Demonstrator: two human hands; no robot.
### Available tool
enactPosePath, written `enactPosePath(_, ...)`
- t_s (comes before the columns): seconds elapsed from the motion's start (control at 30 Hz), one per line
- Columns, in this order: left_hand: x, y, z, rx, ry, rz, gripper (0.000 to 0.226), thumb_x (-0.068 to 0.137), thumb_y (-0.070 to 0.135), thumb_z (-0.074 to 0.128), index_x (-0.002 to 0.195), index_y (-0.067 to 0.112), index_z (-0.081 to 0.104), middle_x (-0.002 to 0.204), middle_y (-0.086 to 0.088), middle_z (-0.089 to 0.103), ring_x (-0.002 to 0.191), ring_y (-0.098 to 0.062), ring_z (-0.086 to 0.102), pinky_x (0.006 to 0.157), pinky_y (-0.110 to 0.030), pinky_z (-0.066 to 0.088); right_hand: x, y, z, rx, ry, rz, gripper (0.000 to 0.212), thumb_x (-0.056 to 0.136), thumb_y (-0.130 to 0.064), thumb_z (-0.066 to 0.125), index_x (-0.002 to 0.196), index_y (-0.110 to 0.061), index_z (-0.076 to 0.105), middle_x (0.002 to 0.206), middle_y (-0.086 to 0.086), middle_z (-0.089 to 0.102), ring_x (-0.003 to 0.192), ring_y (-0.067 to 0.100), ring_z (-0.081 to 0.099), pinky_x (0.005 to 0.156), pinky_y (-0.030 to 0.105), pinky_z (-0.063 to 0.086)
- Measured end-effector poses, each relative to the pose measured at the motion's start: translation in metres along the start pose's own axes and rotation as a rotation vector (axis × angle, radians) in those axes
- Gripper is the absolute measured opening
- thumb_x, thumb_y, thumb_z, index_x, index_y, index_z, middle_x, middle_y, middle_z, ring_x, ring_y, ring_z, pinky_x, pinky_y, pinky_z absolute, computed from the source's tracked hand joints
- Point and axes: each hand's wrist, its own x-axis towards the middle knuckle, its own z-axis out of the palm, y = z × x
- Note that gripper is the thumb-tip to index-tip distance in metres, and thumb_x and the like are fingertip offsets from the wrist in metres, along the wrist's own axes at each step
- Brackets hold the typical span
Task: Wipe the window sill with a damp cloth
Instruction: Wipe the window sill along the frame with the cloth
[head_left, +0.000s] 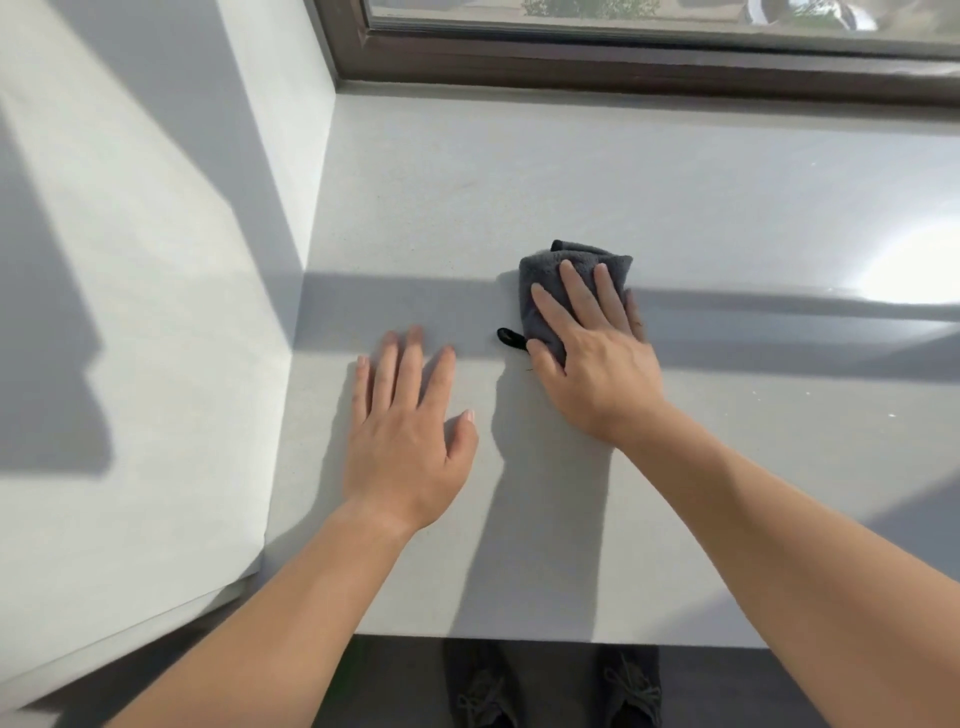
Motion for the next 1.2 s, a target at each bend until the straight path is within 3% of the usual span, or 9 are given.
enactPosePath(0.17, -0.001, 0.005, 0.000, 0.005, -0.006, -0.002, 0.067, 0.096, 0.046, 0.024, 0.157, 0.019, 0.017, 0.166, -0.013, 0.005, 0.154, -0.028, -0.004, 0.123, -0.051, -0.002, -0.015, 0.038, -0.014, 0.056, 0.025, 0.408, 0.062, 0.099, -0.050, 0.032, 0.158, -0.034, 0.023, 0.169, -0.003, 0.004, 0.155, 0.024, -0.009, 0.124, 0.047, -0.005)
enactPosePath(0.4, -0.002, 0.004, 0.002, 0.012, 0.001, 0.007, 0.068, 0.094, 0.045, 0.025, 0.155, 0.016, 0.022, 0.165, -0.015, 0.011, 0.154, -0.028, 0.001, 0.123, -0.051, 0.001, -0.017, -0.041, 0.011, 0.014, 0.000, -0.080, 0.061, 0.096, -0.051, 0.036, 0.153, -0.030, 0.035, 0.166, 0.004, 0.022, 0.154, 0.033, 0.007, 0.125, 0.051, 0.003)
enactPosePath(0.5, -0.001, 0.006, 0.000, -0.005, -0.006, -0.003, 0.070, 0.094, 0.046, 0.022, 0.156, 0.016, 0.017, 0.166, -0.012, 0.005, 0.154, -0.025, -0.005, 0.123, -0.050, -0.004, -0.022, -0.009, 0.003, -0.012, -0.009, -0.029, 0.062, 0.097, -0.054, 0.033, 0.155, -0.032, 0.029, 0.168, 0.001, 0.015, 0.155, 0.029, 0.002, 0.125, 0.048, -0.001)
enactPosePath(0.6, -0.003, 0.009, -0.001, -0.017, -0.009, -0.001, 0.069, 0.094, 0.046, 0.021, 0.156, 0.015, 0.015, 0.167, -0.011, 0.001, 0.153, -0.024, -0.009, 0.123, -0.048, -0.007, -0.036, 0.027, -0.010, 0.001, -0.013, 0.180, 0.063, 0.099, -0.054, 0.032, 0.158, -0.034, 0.022, 0.169, 0.000, 0.007, 0.155, 0.027, -0.006, 0.125, 0.047, -0.004)
enactPosePath(0.73, -0.003, 0.010, -0.002, -0.111, 0.036, 0.014, 0.064, 0.094, 0.038, 0.022, 0.153, 0.013, 0.025, 0.165, -0.012, 0.012, 0.154, -0.026, -0.001, 0.123, -0.046, -0.008, -0.046, 0.022, -0.013, 0.028, 0.004, 0.366, 0.064, 0.099, -0.052, 0.031, 0.159, -0.032, 0.019, 0.169, 0.001, 0.002, 0.155, 0.029, -0.010, 0.124, 0.050, -0.005)
enactPosePath(0.9, -0.013, 0.014, -0.007, -0.347, 0.100, 0.015, 0.054, 0.096, 0.023, 0.030, 0.147, 0.007, 0.037, 0.159, -0.011, 0.031, 0.151, -0.022, 0.015, 0.125, -0.036, 0.000, -0.068, -0.045, 0.009, -0.011, 0.000, -0.100, 0.061, 0.097, -0.050, 0.035, 0.155, -0.029, 0.034, 0.166, 0.004, 0.021, 0.154, 0.034, 0.008, 0.124, 0.053, 0.006)
enactPosePath(0.97, -0.028, 0.018, -0.008, -0.283, 0.096, 0.023, 0.053, 0.097, 0.026, 0.032, 0.147, 0.009, 0.038, 0.160, -0.012, 0.029, 0.152, -0.023, 0.012, 0.125, -0.041, 0.002, -0.073, -0.031, 0.006, -0.011, -0.036, -0.130, 0.061, 0.097, -0.051, 0.033, 0.155, -0.030, 0.033, 0.167, 0.002, 0.020, 0.155, 0.031, 0.007, 0.125, 0.051, 0.005)
enactPosePath(1.1, -0.052, 0.021, -0.004, -0.104, -0.016, -0.021, 0.061, 0.096, 0.043, 0.022, 0.154, 0.022, 0.026, 0.167, -0.008, 0.007, 0.153, -0.025, -0.008, 0.123, -0.047, -0.007, -0.081, 0.040, -0.011, 0.012, -0.028, 0.201, 0.063, 0.099, -0.054, 0.029, 0.158, -0.033, 0.023, 0.169, -0.001, 0.006, 0.155, 0.027, -0.005, 0.125, 0.049, -0.002)
enactPosePath(1.2, -0.054, 0.017, 0.000, -0.074, -0.010, -0.001, 0.064, 0.095, 0.042, 0.020, 0.156, 0.024, 0.020, 0.167, -0.005, 0.002, 0.153, -0.022, -0.012, 0.123, -0.047, -0.008, -0.081, 0.039, -0.013, 0.021, -0.015, 0.397, 0.064, 0.099, -0.053, 0.030, 0.159, -0.033, 0.018, 0.170, -0.002, -0.002, 0.154, 0.026, -0.012, 0.124, 0.049, -0.007)
